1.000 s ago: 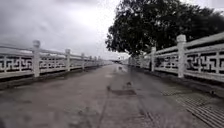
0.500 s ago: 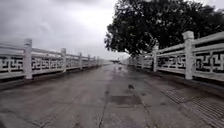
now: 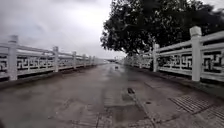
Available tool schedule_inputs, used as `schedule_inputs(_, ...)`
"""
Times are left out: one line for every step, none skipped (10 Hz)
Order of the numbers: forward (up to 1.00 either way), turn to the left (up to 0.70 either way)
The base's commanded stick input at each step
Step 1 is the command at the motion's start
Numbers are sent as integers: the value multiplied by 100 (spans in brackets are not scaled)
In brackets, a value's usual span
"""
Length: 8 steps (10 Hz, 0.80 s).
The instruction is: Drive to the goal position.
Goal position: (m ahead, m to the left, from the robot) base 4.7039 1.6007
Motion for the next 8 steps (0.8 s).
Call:
schedule_inputs(70, 1)
schedule_inputs(69, 1)
schedule_inputs(69, 1)
schedule_inputs(69, 1)
schedule_inputs(69, 1)
schedule_inputs(69, 1)
schedule_inputs(69, 1)
schedule_inputs(69, 1)
